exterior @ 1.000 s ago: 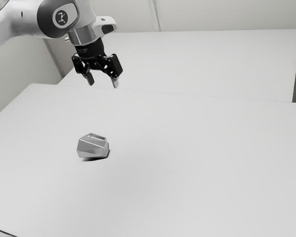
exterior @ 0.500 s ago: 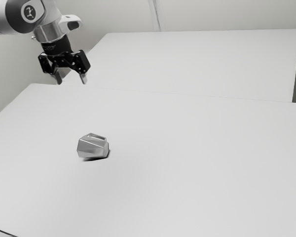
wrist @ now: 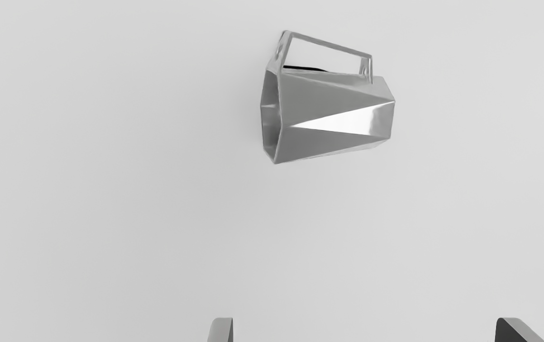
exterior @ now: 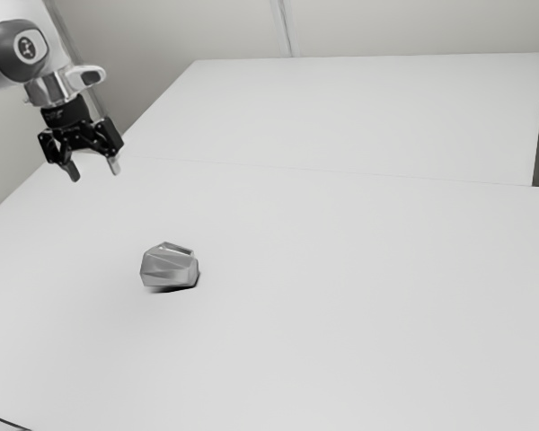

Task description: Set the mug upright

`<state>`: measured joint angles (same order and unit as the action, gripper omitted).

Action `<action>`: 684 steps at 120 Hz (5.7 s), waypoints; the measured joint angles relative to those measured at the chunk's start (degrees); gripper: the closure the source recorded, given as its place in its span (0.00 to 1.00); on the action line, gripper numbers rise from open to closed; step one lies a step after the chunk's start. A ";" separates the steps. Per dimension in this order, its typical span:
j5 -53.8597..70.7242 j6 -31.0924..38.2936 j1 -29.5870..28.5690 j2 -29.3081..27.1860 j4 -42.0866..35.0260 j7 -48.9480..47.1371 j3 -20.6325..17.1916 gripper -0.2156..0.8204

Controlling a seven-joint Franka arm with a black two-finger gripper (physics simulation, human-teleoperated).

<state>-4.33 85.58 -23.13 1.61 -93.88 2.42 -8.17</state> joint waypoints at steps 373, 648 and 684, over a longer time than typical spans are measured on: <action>-36.39 31.32 -1.63 -0.64 -29.07 43.64 -3.09 0.95; 10.71 44.19 18.40 -9.24 -41.18 -3.30 -3.79 0.29; 10.25 27.40 18.40 -9.51 -24.70 -3.49 -3.90 0.23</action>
<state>5.93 112.98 -4.72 -7.90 -118.57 -1.07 -12.07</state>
